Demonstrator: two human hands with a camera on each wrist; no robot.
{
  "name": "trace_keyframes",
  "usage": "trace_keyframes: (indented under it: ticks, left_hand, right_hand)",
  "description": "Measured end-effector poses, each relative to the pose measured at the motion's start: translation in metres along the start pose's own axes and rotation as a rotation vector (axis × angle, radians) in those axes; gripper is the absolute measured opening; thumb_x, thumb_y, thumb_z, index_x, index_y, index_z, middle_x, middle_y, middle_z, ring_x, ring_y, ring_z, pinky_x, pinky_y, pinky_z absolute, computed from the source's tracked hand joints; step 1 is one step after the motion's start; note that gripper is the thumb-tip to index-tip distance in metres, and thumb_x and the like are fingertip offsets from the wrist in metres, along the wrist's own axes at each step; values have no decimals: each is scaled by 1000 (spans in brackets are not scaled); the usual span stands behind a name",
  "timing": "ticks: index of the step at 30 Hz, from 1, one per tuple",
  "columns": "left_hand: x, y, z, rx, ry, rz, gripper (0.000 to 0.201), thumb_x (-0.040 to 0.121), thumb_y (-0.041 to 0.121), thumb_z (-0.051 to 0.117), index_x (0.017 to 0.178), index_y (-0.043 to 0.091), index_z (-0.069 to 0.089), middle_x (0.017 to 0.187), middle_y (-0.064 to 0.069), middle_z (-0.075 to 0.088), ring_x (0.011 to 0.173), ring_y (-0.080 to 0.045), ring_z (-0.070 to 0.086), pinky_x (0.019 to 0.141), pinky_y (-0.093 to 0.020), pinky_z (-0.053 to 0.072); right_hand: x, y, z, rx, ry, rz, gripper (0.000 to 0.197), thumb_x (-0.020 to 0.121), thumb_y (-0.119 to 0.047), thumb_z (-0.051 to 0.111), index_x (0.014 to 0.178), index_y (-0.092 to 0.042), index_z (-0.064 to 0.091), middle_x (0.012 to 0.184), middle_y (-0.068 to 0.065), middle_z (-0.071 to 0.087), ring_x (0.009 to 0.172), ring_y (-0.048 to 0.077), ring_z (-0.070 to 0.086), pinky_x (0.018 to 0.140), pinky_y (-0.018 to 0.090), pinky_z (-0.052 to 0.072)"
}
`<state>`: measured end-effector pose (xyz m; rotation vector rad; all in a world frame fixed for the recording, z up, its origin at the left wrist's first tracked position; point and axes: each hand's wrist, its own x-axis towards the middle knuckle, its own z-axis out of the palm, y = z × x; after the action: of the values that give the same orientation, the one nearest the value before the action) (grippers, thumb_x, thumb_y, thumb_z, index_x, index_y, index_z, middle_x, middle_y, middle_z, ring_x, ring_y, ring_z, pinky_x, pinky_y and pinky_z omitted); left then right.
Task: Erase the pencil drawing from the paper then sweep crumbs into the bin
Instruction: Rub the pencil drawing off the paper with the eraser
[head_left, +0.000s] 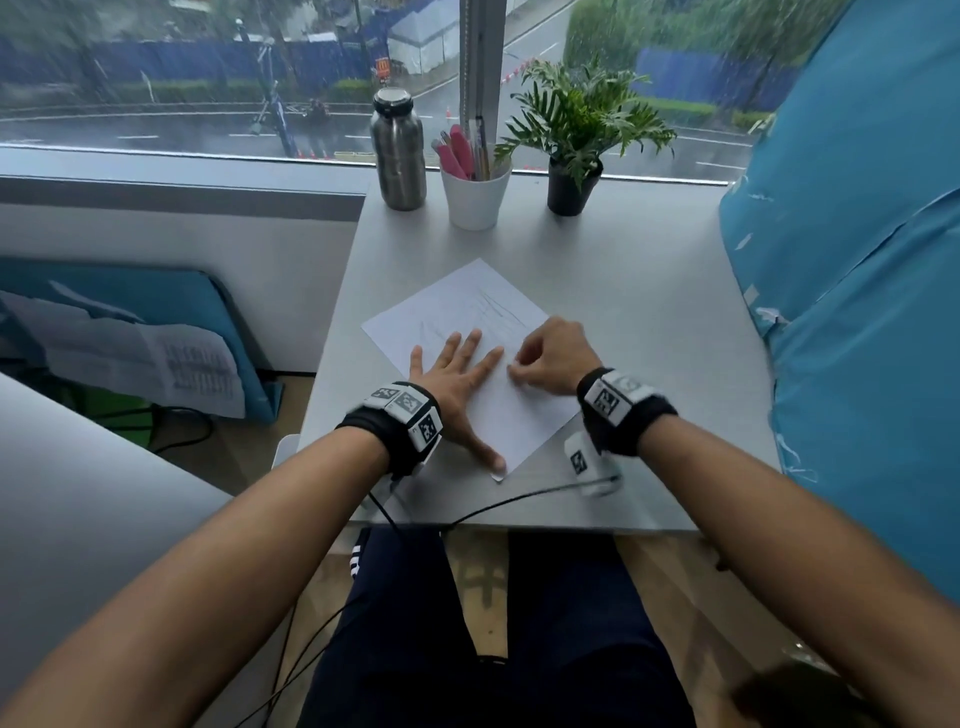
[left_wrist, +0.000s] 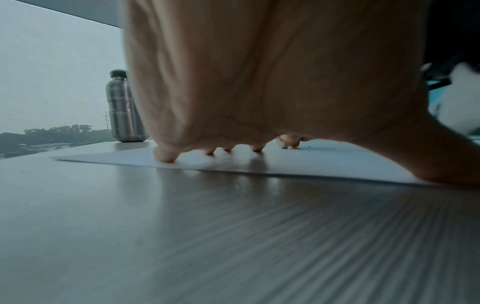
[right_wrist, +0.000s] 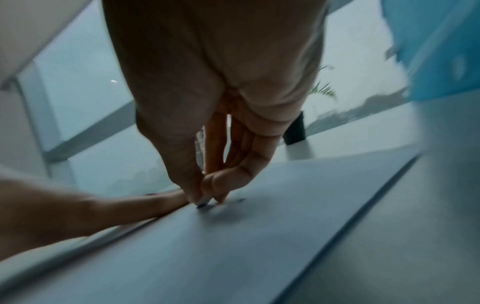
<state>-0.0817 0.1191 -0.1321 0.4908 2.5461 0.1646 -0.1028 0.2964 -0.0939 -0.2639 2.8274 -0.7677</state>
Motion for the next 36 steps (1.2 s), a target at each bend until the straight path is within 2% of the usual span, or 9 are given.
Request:
trace_keyframes:
  ticks: [6,11,17,19,24,27,29,32,36]
  left_hand:
    - [3,-1,2,2,4,-1,163,26,91,69,148,39,-26,153,7,-39,141,-19,-36,112,-64,-16]
    - [0,-2,2,-6,14,8,160,30,90,70,149,39,-24,154,7,-37,142,-18,-35,111,-63,-16]
    - [1,-1,2,-7,15,11,163,27,90,70,148,39,-26,154,7,-38,141,-19,-35,111,-64,-16]
    - [0,-2,3,-6,23,17,162,27,91,69,149,38,-24,155,6,-36,142,-18,-34,111,-64,-15]
    - [1,-2,5,-18,45,13,165,26,92,67,151,32,-23,156,8,-35,142,-17,-34,112,-64,-15]
    - [2,-2,6,-22,52,8,168,24,92,67,151,30,-23,156,8,-34,143,-17,-33,112,-63,-17]
    - [0,-2,5,-23,50,9,167,28,91,68,152,27,-23,157,8,-33,143,-16,-31,112,-61,-17]
    - [-3,-1,5,-29,61,10,167,30,90,69,151,25,-25,157,9,-32,143,-15,-31,113,-59,-18]
    - [2,-1,5,-43,53,1,173,20,94,64,151,25,-25,156,9,-33,143,-16,-32,110,-60,-20]
  right_hand:
    - [-30,-27,29,-11,-135,-145,10,70,-15,71,64,-7,69,63,3,65,58,15,59,58,24,48]
    - [10,0,-6,-24,31,28,12,72,-21,75,76,-10,77,75,2,74,72,14,67,75,21,52]
    - [-26,-27,28,-20,-142,-139,11,70,-16,71,63,-7,69,63,2,68,57,16,61,56,18,46]
    - [-4,-11,11,-9,-60,-45,10,71,-18,74,70,-9,74,69,2,72,60,10,59,58,9,40]
    - [-2,-11,13,-14,32,-17,9,70,-17,73,71,-8,75,70,5,72,66,17,67,67,20,53]
    - [-20,-23,26,-19,-117,-115,10,71,-17,75,70,-7,74,64,1,67,59,11,58,53,5,40]
    - [0,-8,10,-22,-42,-41,13,72,-21,76,73,-8,76,71,4,73,62,8,58,57,4,38]
    - [15,4,-5,-9,87,51,12,72,-20,74,75,-9,77,76,5,75,67,13,64,70,17,48]
    - [-22,-29,29,-25,-75,-131,10,71,-14,70,67,-5,72,66,7,70,59,16,58,61,23,45]
